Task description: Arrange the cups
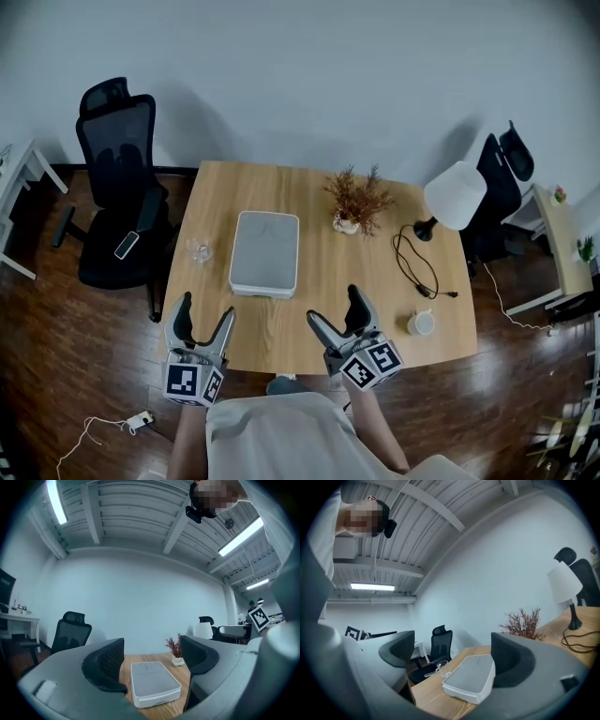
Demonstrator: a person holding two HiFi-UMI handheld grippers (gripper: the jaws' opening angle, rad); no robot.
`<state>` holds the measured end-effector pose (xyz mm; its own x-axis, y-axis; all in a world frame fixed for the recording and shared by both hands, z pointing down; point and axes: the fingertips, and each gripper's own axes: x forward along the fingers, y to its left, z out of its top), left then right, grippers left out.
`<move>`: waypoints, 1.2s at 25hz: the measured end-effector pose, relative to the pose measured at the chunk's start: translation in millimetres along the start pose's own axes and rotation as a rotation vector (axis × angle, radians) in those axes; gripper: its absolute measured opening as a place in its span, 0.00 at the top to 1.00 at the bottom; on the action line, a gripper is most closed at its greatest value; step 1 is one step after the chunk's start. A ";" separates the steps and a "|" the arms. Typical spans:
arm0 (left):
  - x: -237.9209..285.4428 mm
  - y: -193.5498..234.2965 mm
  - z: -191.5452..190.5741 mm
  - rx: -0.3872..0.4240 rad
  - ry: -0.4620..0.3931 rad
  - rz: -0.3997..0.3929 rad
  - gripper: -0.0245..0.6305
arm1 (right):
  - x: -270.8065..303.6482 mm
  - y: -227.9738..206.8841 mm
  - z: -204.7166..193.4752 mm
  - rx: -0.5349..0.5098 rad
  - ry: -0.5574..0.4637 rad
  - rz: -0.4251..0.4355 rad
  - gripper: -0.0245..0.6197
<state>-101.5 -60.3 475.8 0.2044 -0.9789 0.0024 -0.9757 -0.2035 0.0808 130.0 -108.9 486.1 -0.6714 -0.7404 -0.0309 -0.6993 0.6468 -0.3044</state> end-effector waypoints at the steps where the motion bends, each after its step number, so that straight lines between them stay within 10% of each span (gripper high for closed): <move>1: 6.0 0.3 -0.2 -0.001 0.001 0.008 0.41 | 5.1 -3.4 -0.4 -0.008 0.008 0.009 0.18; 30: 45.9 121.6 -33.9 0.003 0.128 -0.051 0.37 | 113.2 41.0 -19.1 -0.032 0.016 -0.030 0.18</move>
<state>-208.2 -129.3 519.5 0.2616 -0.9570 0.1256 -0.9641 -0.2529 0.0814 20.7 -162.7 488.3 -0.6538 -0.7566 -0.0071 -0.7263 0.6302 -0.2743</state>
